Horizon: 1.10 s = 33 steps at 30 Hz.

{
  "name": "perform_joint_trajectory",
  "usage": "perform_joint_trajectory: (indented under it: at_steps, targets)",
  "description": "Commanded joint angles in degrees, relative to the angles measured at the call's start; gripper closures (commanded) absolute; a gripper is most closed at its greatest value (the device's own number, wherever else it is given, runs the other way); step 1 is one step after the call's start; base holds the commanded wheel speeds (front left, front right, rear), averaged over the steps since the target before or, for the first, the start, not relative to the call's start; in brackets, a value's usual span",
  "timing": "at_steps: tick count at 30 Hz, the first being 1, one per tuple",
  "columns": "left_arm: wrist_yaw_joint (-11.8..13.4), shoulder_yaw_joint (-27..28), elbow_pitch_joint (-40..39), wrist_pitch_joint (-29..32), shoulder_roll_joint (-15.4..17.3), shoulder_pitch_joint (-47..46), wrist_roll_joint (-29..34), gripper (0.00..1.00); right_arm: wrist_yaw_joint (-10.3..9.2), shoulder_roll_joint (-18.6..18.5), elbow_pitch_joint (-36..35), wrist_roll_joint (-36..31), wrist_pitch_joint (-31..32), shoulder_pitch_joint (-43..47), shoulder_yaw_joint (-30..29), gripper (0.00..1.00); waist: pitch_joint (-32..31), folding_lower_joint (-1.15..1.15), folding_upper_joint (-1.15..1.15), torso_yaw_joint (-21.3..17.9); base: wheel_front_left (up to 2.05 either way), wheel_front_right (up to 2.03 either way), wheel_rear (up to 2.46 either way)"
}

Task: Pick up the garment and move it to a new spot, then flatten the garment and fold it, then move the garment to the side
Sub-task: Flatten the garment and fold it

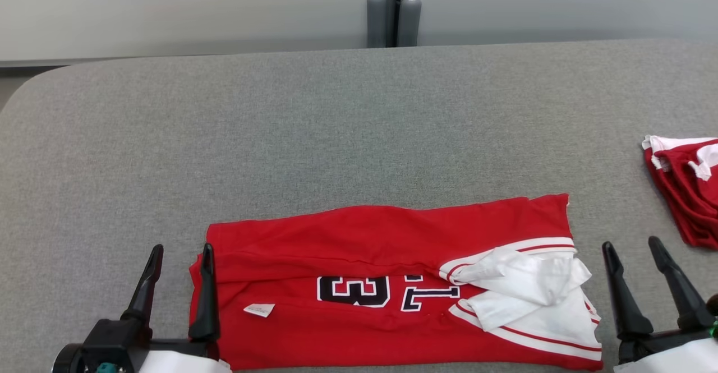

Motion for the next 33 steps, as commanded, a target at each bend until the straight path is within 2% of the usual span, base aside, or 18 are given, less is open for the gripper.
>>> perform_joint_trajectory:
  at_steps: [1,11,19,20,21,22,23,27,33]
  targets:
    - [-0.1,-0.2,-0.2,0.0,0.2,-1.2,0.5,0.00,-0.01,-0.3,1.0,-0.1,0.3,-0.3,0.0,0.00,0.8,0.00,0.00,0.6,0.00,0.00,0.00]
    - [-1.6,-1.9,1.6,-0.7,-1.0,-6.9,1.2,0.00,-0.02,-1.0,11.2,0.3,0.1,-3.3,2.9,0.00,7.7,0.00,0.00,3.5,0.00,0.00,0.00]
    - [-2.4,-2.2,4.1,-1.5,-1.8,-8.7,0.7,0.00,-0.02,-0.6,19.3,1.1,1.2,-4.1,4.3,0.00,8.4,0.00,0.00,4.4,0.00,0.00,0.00]
    - [-2.5,-2.1,4.2,-1.6,-1.9,-8.8,0.6,0.00,-0.01,-0.7,19.9,1.1,1.7,-4.1,4.7,0.24,8.3,0.00,0.00,4.4,0.00,0.00,0.00]
    - [-2.5,-2.1,4.4,-1.6,-1.9,-8.8,0.6,0.00,-0.01,-0.6,20.3,1.5,2.1,-4.0,5.3,0.56,8.2,0.00,0.00,4.4,0.00,0.00,0.00]
    - [-2.5,-1.9,4.5,-1.7,-1.9,-8.7,0.5,0.00,-0.01,-0.5,20.6,1.7,2.5,-4.0,5.7,0.69,8.1,0.00,0.00,4.3,0.00,0.00,0.00]
    - [-2.5,-1.8,4.6,-1.8,-1.9,-8.6,0.5,0.00,-0.01,-0.4,20.9,2.0,3.0,-4.1,5.9,1.00,8.0,0.00,0.00,4.2,0.00,0.00,0.00]
    - [-2.4,-1.7,5.0,-2.0,-1.9,-8.7,0.5,0.00,-0.09,-0.7,20.7,3.2,3.3,-4.9,5.8,1.00,7.4,0.00,0.00,3.6,0.00,0.00,0.00]
    - [-2.0,-1.4,5.1,-2.1,-1.7,-7.8,0.4,0.00,-0.12,-2.2,18.7,3.7,1.6,-5.4,1.3,1.00,5.9,0.00,0.00,2.7,0.00,0.00,0.00]
